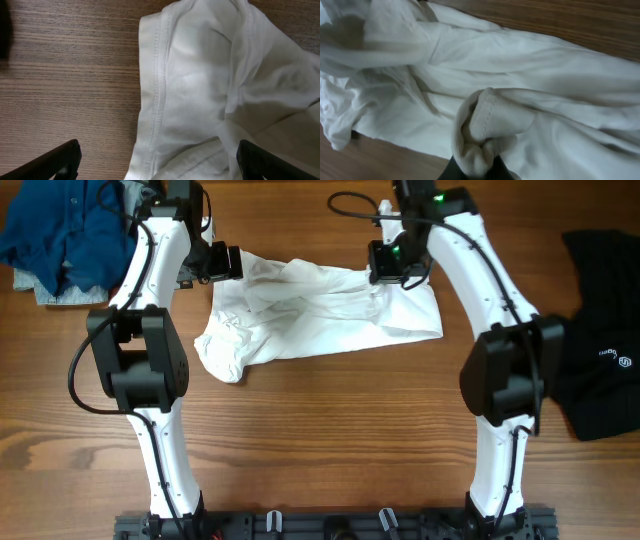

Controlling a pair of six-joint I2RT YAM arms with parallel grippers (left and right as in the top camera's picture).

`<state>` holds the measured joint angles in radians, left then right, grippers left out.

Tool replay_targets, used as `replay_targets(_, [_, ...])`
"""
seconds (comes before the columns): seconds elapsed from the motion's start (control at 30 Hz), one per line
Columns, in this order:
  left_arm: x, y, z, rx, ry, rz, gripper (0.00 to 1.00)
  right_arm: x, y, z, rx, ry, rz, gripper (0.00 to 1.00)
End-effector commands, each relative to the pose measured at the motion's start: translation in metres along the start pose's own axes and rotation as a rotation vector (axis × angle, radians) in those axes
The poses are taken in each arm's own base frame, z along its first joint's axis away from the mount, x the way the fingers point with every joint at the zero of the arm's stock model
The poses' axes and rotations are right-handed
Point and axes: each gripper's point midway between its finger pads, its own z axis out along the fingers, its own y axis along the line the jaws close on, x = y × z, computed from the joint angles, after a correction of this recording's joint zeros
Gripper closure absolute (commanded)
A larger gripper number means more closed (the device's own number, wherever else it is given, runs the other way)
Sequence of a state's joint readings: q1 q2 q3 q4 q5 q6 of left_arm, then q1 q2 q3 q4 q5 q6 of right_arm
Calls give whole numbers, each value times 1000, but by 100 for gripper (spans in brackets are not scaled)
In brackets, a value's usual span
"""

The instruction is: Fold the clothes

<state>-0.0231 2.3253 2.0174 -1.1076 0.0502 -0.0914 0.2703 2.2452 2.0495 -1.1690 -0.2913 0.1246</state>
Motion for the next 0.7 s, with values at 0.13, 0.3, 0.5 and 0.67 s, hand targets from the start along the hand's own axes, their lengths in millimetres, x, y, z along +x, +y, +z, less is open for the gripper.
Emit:
replay_targets(0.13, [0,3,0,10,-1,-9,0,-7,34,32,-66,-2,1,96])
replay_targets(0.3, [0,3,0,10,-1,-9,0,-12,53,39,-108,-22,-18,95])
replay_targets(0.5, [0,3,0,10,0,-9,0,-11,73,44,-124,-30,-55,96])
replay_targets(0.67, [0,3,0,10,0,-9,0,-9,81,45,-128,-30,-70,83])
